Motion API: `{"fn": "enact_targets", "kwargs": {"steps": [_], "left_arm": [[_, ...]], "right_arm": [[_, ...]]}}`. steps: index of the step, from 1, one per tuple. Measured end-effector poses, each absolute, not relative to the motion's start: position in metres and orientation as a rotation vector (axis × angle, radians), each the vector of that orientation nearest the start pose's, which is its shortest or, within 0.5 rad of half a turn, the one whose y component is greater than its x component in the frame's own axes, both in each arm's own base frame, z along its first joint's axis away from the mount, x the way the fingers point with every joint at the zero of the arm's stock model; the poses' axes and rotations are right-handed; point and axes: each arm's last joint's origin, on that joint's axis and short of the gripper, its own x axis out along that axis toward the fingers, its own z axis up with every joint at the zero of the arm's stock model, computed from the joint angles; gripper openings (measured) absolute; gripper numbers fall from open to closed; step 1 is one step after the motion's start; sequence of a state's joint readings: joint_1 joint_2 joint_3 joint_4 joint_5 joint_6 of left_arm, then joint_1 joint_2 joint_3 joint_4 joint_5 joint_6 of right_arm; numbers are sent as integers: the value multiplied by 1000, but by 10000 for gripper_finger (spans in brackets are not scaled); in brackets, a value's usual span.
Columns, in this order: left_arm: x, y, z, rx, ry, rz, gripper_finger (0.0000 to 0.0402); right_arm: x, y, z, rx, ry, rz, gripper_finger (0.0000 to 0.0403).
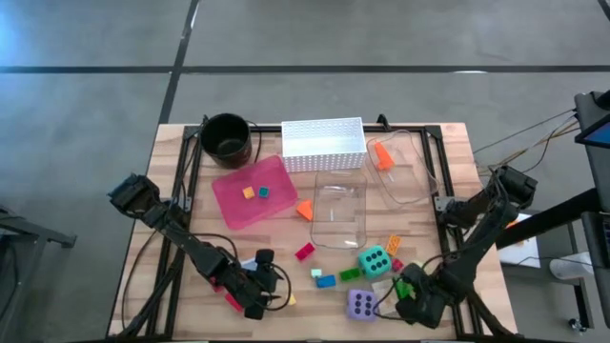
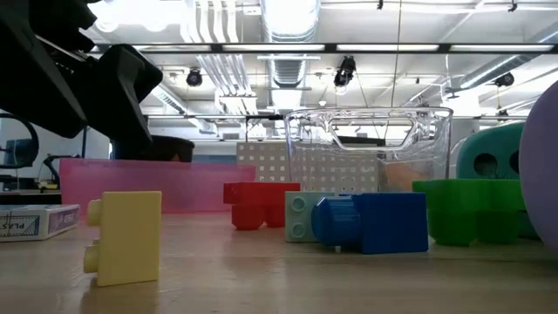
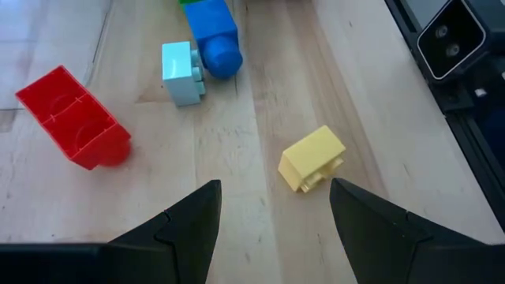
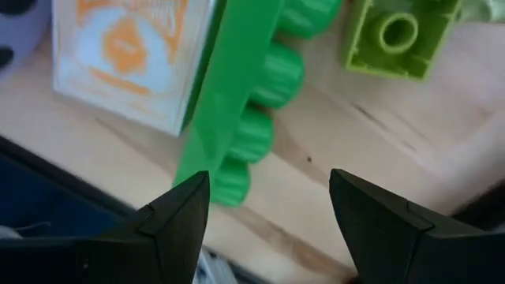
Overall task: Pick & Place Toys
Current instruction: Put the bottom large green game piece into the top transparent bin
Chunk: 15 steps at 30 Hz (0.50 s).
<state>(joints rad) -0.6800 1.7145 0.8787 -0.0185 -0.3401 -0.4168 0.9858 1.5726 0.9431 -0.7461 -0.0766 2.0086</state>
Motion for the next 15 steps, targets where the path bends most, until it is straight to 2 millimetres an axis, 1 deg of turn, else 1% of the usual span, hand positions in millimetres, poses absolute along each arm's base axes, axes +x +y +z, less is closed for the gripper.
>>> {"fn": "enact_targets", "kwargs": {"steps": [10,12,15], "left_arm": [[262,-200,152,22,797,-166,242],[262,-200,152,21,798,-166,242],[262,-200,152,21,798,-166,242]], "right_arm": [[153,234,176,1021,1418,-575,261],[154,237,173,1023,1413,-572,261],[156,240,163,997,1420,-601,261]]}}
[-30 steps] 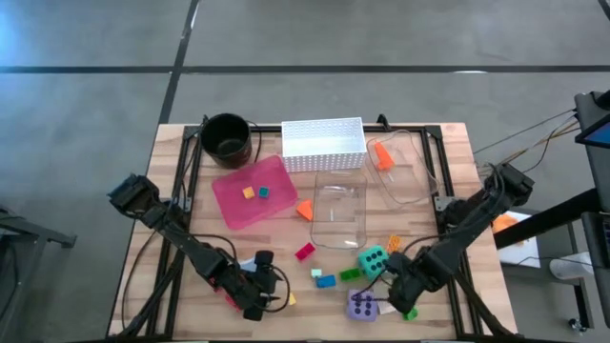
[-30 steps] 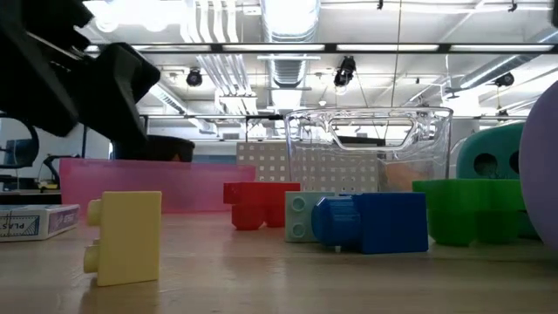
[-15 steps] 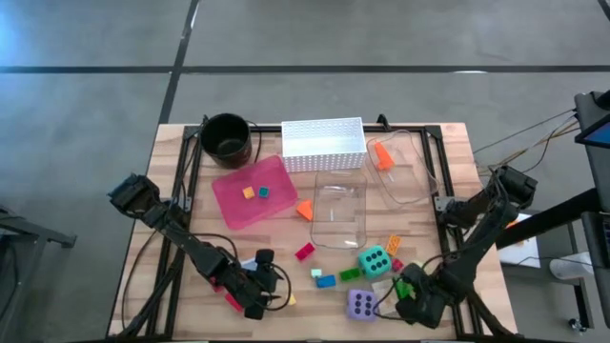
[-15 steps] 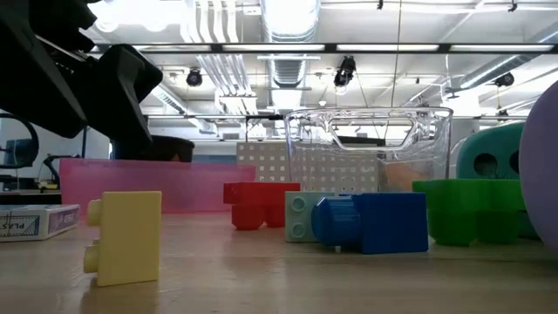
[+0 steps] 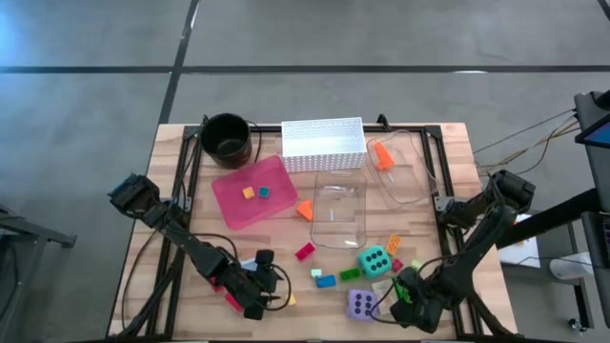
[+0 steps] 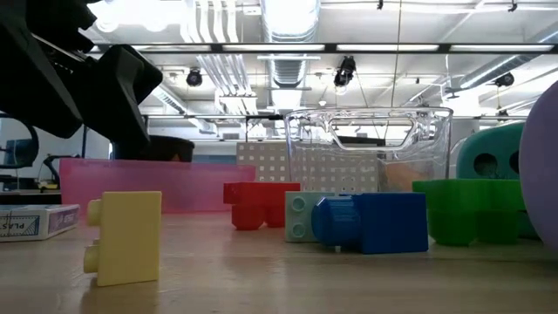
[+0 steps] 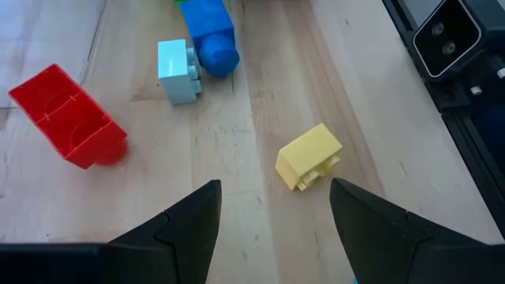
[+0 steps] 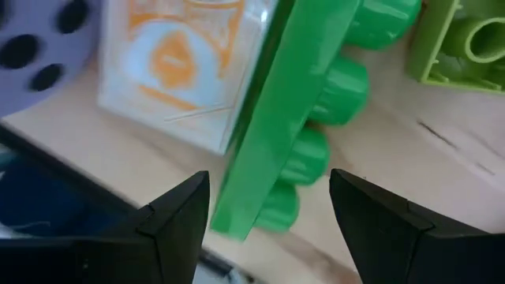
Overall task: Pick & Place Toys
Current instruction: Put the bottom large green game piece into the top transparent bin
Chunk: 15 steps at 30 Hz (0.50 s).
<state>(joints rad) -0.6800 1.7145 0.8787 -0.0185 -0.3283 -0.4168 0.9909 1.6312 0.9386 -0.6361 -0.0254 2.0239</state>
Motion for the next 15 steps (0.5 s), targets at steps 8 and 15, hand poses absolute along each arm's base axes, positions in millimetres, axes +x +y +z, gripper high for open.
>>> {"fn": "enact_targets", "kwargs": {"steps": [8,15], "left_arm": [[262,-200,151,24,799,-169,242],[262,-199,151,43,797,-176,242]], "right_arm": [[158,243,150,964,1428,-639,261],[158,242,147,942,1430,-646,233]]}}
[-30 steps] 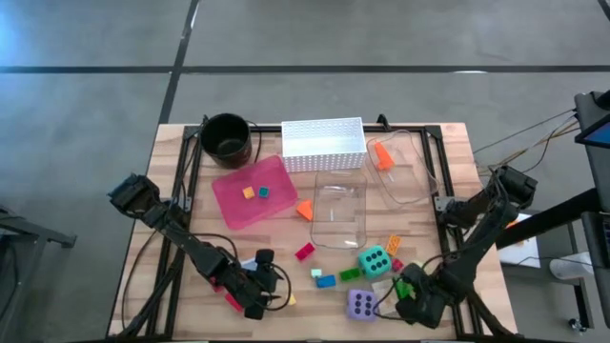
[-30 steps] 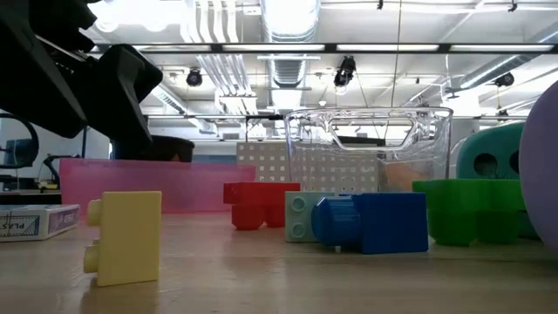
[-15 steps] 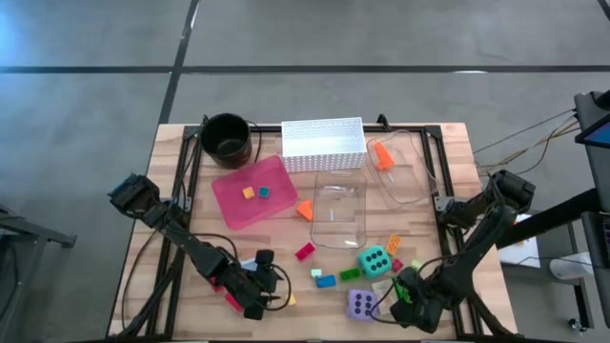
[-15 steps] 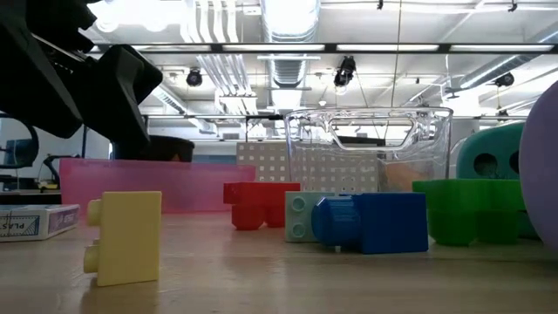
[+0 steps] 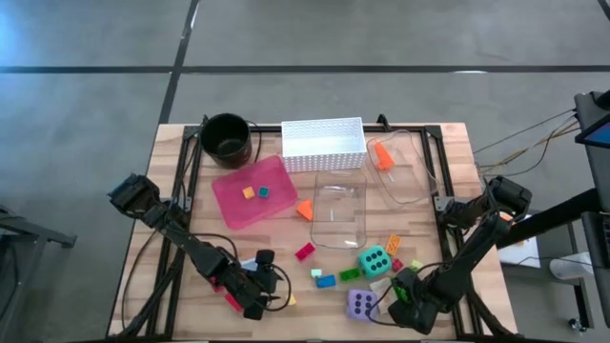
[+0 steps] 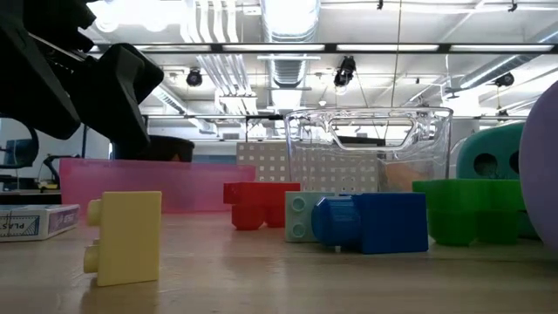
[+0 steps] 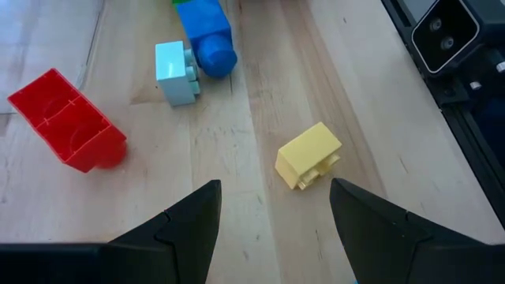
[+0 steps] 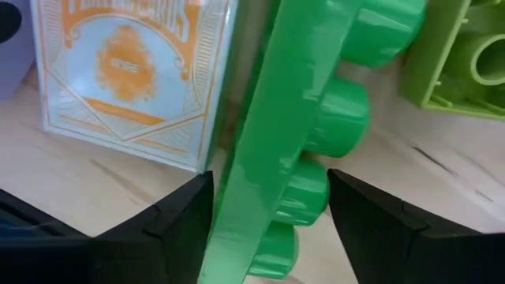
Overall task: Pick & Place Toys
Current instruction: Put the bottom large green game piece into the top transparent bin
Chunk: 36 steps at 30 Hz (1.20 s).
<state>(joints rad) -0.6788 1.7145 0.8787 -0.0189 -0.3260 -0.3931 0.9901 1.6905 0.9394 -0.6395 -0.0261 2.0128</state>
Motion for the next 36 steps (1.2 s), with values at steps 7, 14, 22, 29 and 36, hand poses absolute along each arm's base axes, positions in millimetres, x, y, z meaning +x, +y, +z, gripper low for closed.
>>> {"fn": "enact_targets", "kwargs": {"steps": [7,14,22,29,36], "left_arm": [[262,-199,151,43,797,-176,242],[262,-199,151,44,796,-173,242],[262,-199,151,44,796,-173,242],[262,-199,151,44,796,-173,242],[262,-199,151,44,796,-173,242]], "right_arm": [[158,242,147,930,1433,-635,183],[157,240,145,886,1443,-603,201],[157,240,146,851,1449,-571,207],[156,239,147,842,1450,-570,207],[156,239,147,843,1451,-570,207]]}}
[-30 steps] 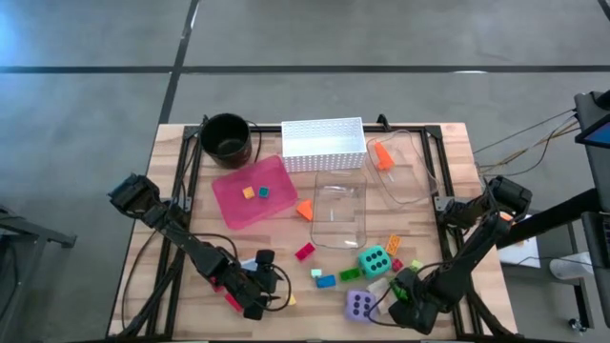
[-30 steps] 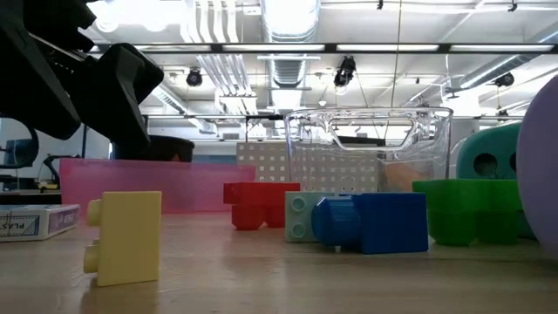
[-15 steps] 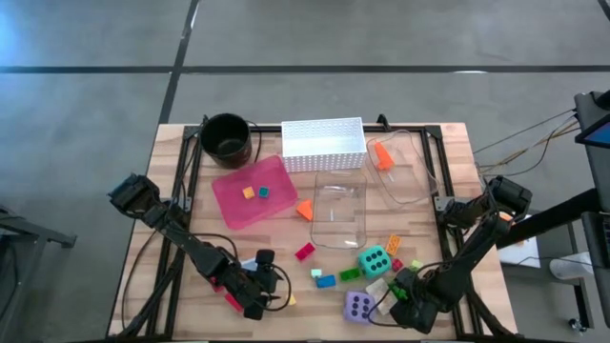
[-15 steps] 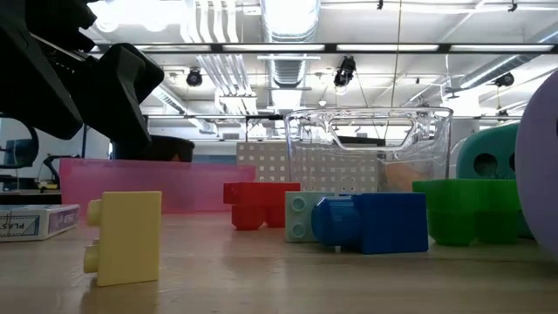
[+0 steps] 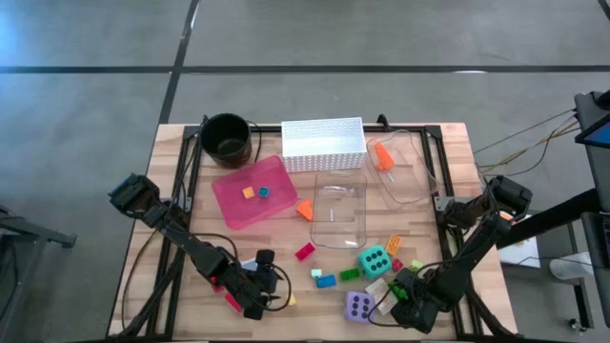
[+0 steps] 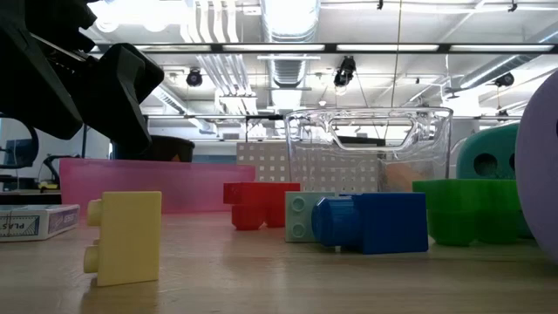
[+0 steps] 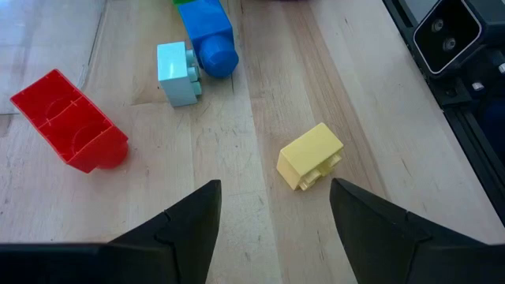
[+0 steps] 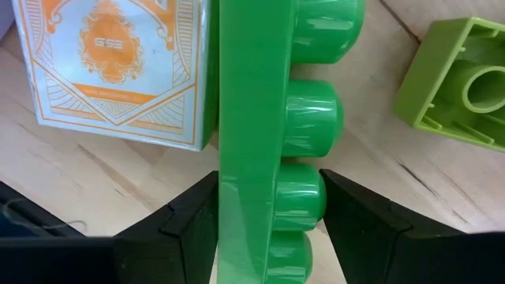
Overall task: Pick & Place Toys
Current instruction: Put the bottom large green game piece into the top transparent bin
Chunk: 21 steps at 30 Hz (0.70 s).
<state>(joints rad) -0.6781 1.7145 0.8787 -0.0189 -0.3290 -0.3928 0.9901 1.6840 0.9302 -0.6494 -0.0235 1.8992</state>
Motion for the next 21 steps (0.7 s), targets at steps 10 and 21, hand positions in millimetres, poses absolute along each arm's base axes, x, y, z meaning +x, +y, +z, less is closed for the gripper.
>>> {"fn": "enact_targets", "kwargs": {"steps": [10,21], "left_arm": [[262,-199,151,44,796,-173,242],[262,-199,151,44,796,-173,242]], "right_arm": [[156,239,146,842,1451,-571,207],[156,238,145,831,1456,-564,175]]}}
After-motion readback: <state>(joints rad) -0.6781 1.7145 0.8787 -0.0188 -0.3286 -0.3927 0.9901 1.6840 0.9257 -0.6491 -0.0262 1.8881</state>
